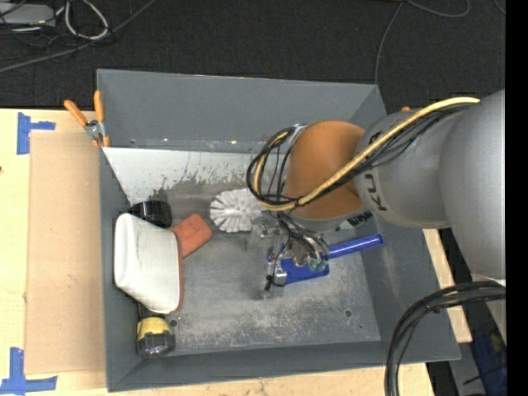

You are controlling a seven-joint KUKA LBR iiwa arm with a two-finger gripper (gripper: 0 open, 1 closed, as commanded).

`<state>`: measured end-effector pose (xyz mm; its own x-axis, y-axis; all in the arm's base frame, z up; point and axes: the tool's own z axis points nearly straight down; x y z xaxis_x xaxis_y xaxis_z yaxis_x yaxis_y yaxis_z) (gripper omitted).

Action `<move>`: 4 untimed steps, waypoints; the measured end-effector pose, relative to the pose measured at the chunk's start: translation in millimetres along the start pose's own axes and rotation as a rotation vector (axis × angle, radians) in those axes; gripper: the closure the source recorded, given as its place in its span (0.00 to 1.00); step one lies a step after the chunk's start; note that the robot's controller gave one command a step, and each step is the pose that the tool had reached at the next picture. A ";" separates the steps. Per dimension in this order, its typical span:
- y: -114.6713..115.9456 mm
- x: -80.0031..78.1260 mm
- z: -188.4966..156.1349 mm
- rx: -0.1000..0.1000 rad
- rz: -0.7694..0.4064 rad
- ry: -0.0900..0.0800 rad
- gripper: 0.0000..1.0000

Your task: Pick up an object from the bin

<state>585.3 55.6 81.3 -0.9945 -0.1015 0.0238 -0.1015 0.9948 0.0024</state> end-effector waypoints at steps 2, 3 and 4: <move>-63.3 -4.8 11.6 -0.004 -0.201 0.005 1.00; -63.4 -4.8 11.6 -0.004 -0.201 0.005 1.00; -63.2 -4.7 10.7 -0.005 -0.199 0.005 1.00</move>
Offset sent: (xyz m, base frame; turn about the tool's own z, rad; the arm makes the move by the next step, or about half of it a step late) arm 0.0113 -0.0636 -0.0113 -0.2033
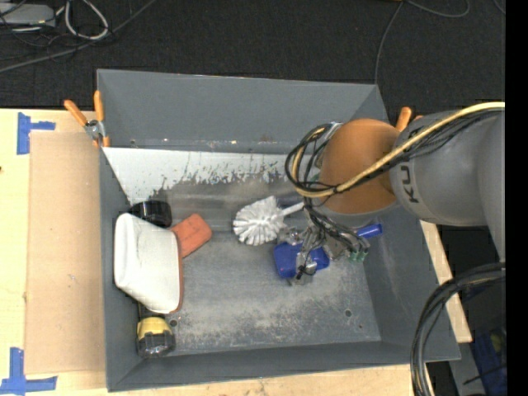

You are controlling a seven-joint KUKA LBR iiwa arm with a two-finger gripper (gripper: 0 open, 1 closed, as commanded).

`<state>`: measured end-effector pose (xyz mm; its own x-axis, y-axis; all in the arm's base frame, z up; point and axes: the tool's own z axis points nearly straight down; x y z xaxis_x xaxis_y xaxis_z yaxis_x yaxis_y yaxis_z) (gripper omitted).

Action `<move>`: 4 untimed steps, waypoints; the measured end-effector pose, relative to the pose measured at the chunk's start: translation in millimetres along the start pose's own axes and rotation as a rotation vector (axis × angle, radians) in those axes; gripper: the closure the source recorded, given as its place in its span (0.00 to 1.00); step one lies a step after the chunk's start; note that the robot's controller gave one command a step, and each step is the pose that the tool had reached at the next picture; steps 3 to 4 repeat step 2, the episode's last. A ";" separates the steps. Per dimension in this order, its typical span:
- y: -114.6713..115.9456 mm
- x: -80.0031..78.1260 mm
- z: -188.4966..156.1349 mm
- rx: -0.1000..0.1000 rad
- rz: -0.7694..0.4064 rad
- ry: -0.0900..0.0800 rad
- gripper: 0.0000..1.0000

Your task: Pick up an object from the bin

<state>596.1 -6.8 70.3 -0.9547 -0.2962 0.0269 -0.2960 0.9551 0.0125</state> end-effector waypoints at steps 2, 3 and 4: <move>2.4 3.0 -54.7 -0.003 0.002 0.008 1.00; 2.4 3.0 -54.7 -0.003 0.002 0.008 1.00; 2.4 3.0 -54.7 -0.003 0.002 0.008 1.00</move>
Offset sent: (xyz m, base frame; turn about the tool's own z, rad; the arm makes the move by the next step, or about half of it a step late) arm -0.0004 0.0003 0.1207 0.0012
